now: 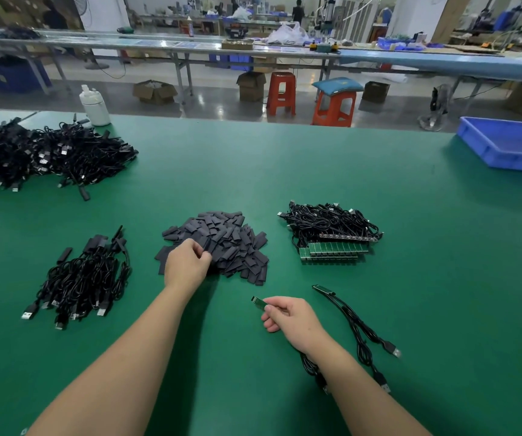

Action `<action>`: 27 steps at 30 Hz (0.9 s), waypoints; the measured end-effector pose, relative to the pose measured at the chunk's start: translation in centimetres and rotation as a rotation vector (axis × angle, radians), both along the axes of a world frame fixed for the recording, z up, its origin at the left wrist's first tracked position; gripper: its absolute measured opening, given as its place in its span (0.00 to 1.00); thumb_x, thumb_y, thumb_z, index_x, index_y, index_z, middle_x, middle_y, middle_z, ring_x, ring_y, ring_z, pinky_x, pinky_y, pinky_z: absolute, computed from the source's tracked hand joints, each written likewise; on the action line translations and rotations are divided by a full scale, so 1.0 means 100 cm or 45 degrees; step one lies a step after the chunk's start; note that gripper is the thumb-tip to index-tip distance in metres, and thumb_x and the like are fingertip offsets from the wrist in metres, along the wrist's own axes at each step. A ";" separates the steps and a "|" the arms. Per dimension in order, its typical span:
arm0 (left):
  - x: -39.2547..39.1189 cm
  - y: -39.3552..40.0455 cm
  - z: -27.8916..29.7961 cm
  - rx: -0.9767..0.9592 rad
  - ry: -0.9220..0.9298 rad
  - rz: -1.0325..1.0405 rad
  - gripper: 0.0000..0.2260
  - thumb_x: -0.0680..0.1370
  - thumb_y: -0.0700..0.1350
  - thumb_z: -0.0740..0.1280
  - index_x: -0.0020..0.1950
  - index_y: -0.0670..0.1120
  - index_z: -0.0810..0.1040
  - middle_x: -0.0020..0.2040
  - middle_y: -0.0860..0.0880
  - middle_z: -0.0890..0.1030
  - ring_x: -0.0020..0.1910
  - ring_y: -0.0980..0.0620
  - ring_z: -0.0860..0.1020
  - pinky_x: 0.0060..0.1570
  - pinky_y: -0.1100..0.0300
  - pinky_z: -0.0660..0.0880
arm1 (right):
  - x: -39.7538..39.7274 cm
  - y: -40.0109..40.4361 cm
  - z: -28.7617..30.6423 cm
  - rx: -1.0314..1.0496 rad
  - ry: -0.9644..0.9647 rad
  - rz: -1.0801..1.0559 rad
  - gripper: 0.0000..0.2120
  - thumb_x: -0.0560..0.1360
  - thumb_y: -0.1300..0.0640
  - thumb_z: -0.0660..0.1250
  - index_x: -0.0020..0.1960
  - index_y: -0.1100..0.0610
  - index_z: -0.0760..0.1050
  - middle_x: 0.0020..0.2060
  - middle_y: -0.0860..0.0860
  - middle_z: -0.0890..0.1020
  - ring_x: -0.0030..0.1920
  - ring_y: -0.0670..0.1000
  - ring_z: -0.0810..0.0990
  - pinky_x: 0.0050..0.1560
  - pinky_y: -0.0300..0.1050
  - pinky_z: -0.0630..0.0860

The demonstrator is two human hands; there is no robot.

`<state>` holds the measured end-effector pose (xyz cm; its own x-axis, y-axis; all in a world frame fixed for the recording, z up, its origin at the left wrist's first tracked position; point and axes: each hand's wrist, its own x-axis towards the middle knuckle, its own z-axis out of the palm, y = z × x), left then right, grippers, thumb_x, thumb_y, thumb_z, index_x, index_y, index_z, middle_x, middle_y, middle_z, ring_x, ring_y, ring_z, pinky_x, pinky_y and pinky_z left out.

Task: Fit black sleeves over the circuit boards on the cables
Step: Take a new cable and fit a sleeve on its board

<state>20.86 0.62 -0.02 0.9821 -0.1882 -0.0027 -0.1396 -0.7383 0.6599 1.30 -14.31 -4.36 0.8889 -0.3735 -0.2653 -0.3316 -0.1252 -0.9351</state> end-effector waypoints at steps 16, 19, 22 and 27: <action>-0.054 0.032 -0.042 0.620 -0.296 -0.946 0.12 0.83 0.48 0.59 0.65 0.49 0.74 0.54 0.51 0.73 0.47 0.47 0.79 0.46 0.57 0.74 | -0.001 0.000 0.007 -0.015 0.055 0.019 0.14 0.82 0.61 0.61 0.66 0.55 0.76 0.37 0.49 0.80 0.30 0.43 0.76 0.37 0.37 0.76; -0.053 0.034 -0.042 0.571 -0.291 -0.850 0.11 0.83 0.47 0.59 0.63 0.48 0.75 0.53 0.50 0.75 0.49 0.47 0.79 0.48 0.55 0.75 | -0.001 0.000 0.008 -0.001 0.053 0.020 0.13 0.82 0.61 0.61 0.65 0.55 0.77 0.36 0.49 0.81 0.30 0.43 0.75 0.36 0.37 0.76; -0.053 0.036 -0.039 0.591 -0.262 -0.777 0.11 0.82 0.44 0.60 0.62 0.46 0.75 0.53 0.48 0.76 0.50 0.44 0.78 0.49 0.52 0.76 | -0.002 0.000 0.009 0.028 0.058 0.034 0.12 0.82 0.61 0.61 0.64 0.55 0.77 0.36 0.48 0.81 0.30 0.44 0.75 0.36 0.38 0.76; -0.057 0.035 -0.027 0.616 -0.334 -0.823 0.11 0.82 0.48 0.60 0.61 0.55 0.77 0.53 0.53 0.78 0.50 0.49 0.79 0.45 0.56 0.76 | -0.003 0.000 0.014 0.092 0.091 0.061 0.10 0.83 0.61 0.59 0.59 0.56 0.78 0.32 0.47 0.78 0.30 0.45 0.74 0.34 0.40 0.75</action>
<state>15.13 4.15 -2.70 0.6617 -0.7496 -0.0142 -0.7358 -0.6530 0.1793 1.02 -14.32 -3.00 0.8832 -0.3085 -0.3533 -0.3931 -0.0761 -0.9163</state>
